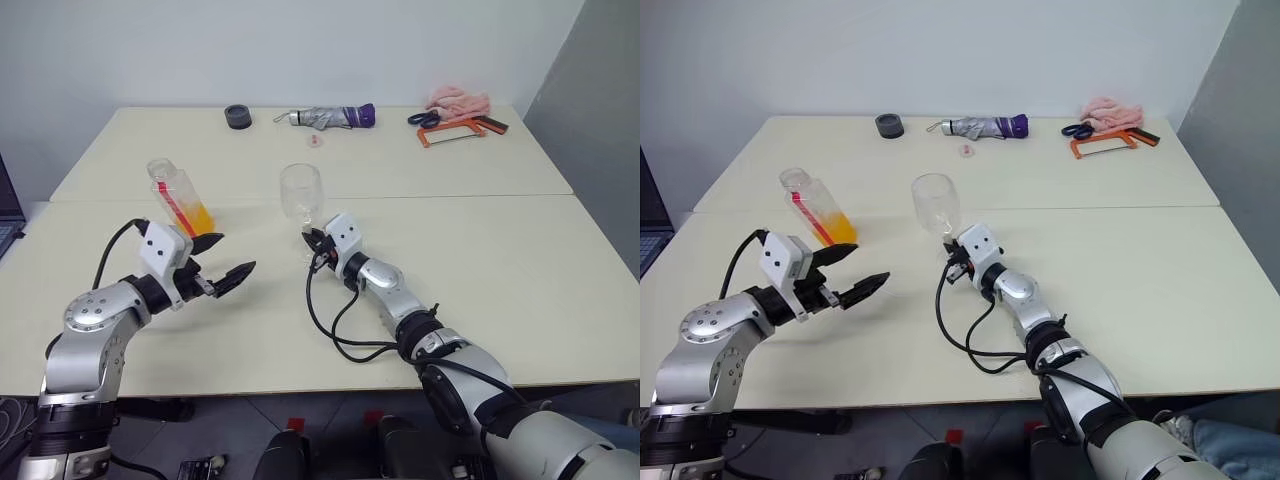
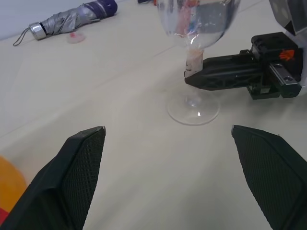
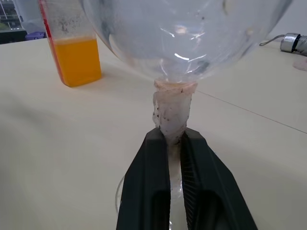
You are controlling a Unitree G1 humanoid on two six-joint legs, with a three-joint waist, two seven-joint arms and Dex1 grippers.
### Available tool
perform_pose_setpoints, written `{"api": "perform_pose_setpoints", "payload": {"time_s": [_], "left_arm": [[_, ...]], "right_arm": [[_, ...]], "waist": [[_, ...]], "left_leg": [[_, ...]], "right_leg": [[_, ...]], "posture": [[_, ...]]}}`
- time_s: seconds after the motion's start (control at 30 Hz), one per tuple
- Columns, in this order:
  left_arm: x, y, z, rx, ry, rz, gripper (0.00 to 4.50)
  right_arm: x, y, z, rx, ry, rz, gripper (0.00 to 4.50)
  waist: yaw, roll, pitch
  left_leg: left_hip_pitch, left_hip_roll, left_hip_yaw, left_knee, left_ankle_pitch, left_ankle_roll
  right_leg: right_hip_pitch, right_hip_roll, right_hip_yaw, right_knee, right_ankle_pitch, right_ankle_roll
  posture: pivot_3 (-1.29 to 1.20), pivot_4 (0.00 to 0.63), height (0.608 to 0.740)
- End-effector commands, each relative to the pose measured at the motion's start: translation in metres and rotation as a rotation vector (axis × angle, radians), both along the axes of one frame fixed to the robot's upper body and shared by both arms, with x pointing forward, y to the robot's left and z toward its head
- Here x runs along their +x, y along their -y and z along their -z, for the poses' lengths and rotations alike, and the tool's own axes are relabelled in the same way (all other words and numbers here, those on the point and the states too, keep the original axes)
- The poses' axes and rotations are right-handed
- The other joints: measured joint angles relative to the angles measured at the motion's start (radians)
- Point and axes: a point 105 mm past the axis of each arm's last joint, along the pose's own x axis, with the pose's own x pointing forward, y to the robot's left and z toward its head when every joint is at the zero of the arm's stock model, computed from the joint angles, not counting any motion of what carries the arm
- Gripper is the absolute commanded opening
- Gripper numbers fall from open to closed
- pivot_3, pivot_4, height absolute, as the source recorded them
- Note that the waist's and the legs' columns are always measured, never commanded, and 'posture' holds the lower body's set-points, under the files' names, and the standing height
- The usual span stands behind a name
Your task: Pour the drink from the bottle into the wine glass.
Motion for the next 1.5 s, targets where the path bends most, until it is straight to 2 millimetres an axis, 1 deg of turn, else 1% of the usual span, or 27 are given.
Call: {"api": "perform_pose_setpoints", "payload": {"time_s": [0.03,0.13,0.27,0.3,0.4,0.47,0.57,0.73,0.83,0.9,1.0,1.13,1.2,1.3,1.37,1.43,1.5], "left_arm": [[-0.001,0.007,-0.024,-0.016,0.071,0.032,4.50],[0.000,0.010,-0.026,-0.027,0.075,0.038,4.50],[0.001,0.013,-0.030,-0.047,0.079,0.044,4.50],[0.001,0.014,-0.030,-0.049,0.080,0.044,4.50],[0.001,0.015,-0.031,-0.056,0.081,0.045,4.50],[-0.001,0.016,-0.031,-0.061,0.080,0.048,4.50],[-0.003,0.018,-0.032,-0.069,0.081,0.051,4.50],[-0.006,0.019,-0.032,-0.081,0.079,0.049,4.50],[-0.008,0.019,-0.031,-0.087,0.079,0.043,4.50],[-0.008,0.019,-0.031,-0.090,0.079,0.039,4.50],[-0.008,0.018,-0.029,-0.094,0.079,0.034,4.50],[-0.007,0.019,-0.028,-0.098,0.084,0.025,4.50],[-0.006,0.018,-0.026,-0.093,0.092,0.003,4.50],[-0.004,0.014,-0.016,-0.074,0.089,-0.050,4.50],[-0.002,0.007,-0.007,-0.082,0.083,-0.125,4.50],[0.000,-0.002,0.007,-0.071,0.079,-0.230,4.50],[-0.004,-0.008,0.021,-0.072,0.077,-0.319,4.50]], "right_arm": [[-0.007,-0.019,-0.014,0.052,0.033,-0.050,1.68],[-0.009,-0.018,-0.013,0.051,0.035,-0.064,2.71],[-0.010,-0.008,-0.008,0.048,0.039,-0.066,4.16],[-0.011,-0.005,-0.006,0.045,0.044,-0.068,4.46],[-0.015,0.007,0.000,0.032,0.062,-0.079,4.46],[-0.020,0.019,0.005,0.020,0.079,-0.085,4.46],[-0.027,0.035,0.003,0.029,0.092,-0.085,4.46],[-0.042,0.052,0.000,0.010,0.100,-0.083,4.46],[-0.051,0.068,-0.006,-0.009,0.101,-0.057,4.46],[-0.055,0.075,-0.010,-0.014,0.096,-0.044,4.46],[-0.065,0.088,-0.013,-0.077,0.109,-0.048,4.46],[-0.076,0.098,-0.021,-0.102,0.108,-0.060,4.46],[-0.083,0.099,-0.031,-0.100,0.134,-0.094,4.46],[-0.091,0.099,-0.043,-0.089,0.147,-0.140,4.46],[-0.096,0.099,-0.048,-0.096,0.150,-0.168,4.46],[-0.100,0.100,-0.052,-0.108,0.145,-0.197,4.46],[-0.104,0.100,-0.052,-0.126,0.129,-0.227,4.46]], "waist": [[0.000,0.000,0.000],[0.000,0.000,0.000],[0.000,0.000,0.000],[0.000,0.000,0.000],[0.001,0.000,0.000],[0.001,0.000,0.000],[0.003,0.000,0.000],[0.004,0.000,0.000],[0.006,0.000,0.000],[0.007,0.000,0.000],[0.015,0.000,0.000],[0.025,0.000,0.000],[0.025,0.000,0.000],[0.025,0.000,0.000],[0.026,0.000,0.000],[0.028,0.000,0.000],[0.028,-0.001,0.000]], "left_leg": [[0.000,0.000,0.000,0.000,0.000,0.000],[0.000,0.000,0.000,0.000,0.000,0.000],[0.000,0.000,0.000,0.000,0.000,0.000],[0.000,0.000,0.000,0.000,0.000,0.000],[0.000,0.000,0.000,0.000,0.000,0.000],[0.000,0.000,0.000,0.000,0.000,0.000],[0.000,0.000,0.000,0.000,0.000,0.000],[0.000,0.001,0.000,0.000,0.000,0.000],[0.000,0.001,0.000,0.001,0.000,0.000],[-0.001,0.001,0.000,0.000,0.000,0.000],[-0.001,0.001,0.000,0.001,0.000,0.000],[-0.001,0.000,0.000,0.001,0.000,0.000],[-0.001,0.000,0.000,0.001,0.000,0.000],[-0.001,0.000,0.000,0.001,0.000,0.000],[-0.001,0.001,0.000,0.001,0.000,0.000],[-0.001,0.001,0.000,0.001,0.000,0.000],[-0.001,0.000,0.000,0.001,0.000,0.000]], "right_leg": [[0.000,0.000,0.000,0.000,0.000,0.000],[0.000,0.000,0.000,0.000,0.000,0.000],[0.000,0.000,0.000,0.000,0.000,0.000],[0.000,0.000,0.000,0.000,0.000,0.000],[0.000,0.000,0.000,0.000,0.000,0.000],[0.000,0.000,0.000,0.000,0.000,0.000],[0.000,0.000,0.000,0.000,0.000,0.000],[0.000,0.000,0.000,0.000,0.000,0.000],[0.000,0.000,0.000,0.000,0.000,0.000],[0.000,0.000,0.000,0.000,0.000,0.000],[0.001,0.000,0.000,-0.001,0.000,0.000],[0.001,0.000,0.000,-0.001,0.000,0.000],[0.001,0.000,0.000,-0.001,0.000,0.000],[0.001,0.000,0.000,-0.002,0.000,0.001],[0.001,0.000,0.000,-0.002,0.000,0.001],[0.002,0.000,0.000,-0.002,0.000,0.001],[0.002,0.000,0.000,-0.002,0.000,0.001]], "posture": [[0.00,0.150,0.740],[0.00,0.150,0.740],[0.00,0.150,0.740],[0.00,0.150,0.740],[0.00,0.150,0.740],[0.00,0.150,0.740],[0.00,0.150,0.740],[0.00,0.150,0.740],[0.00,0.150,0.740],[0.00,0.150,0.740],[0.00,0.150,0.740],[0.00,0.150,0.740],[0.00,0.150,0.740],[0.00,0.150,0.740],[0.00,0.150,0.740],[0.00,0.150,0.740],[0.00,0.150,0.740]]}}
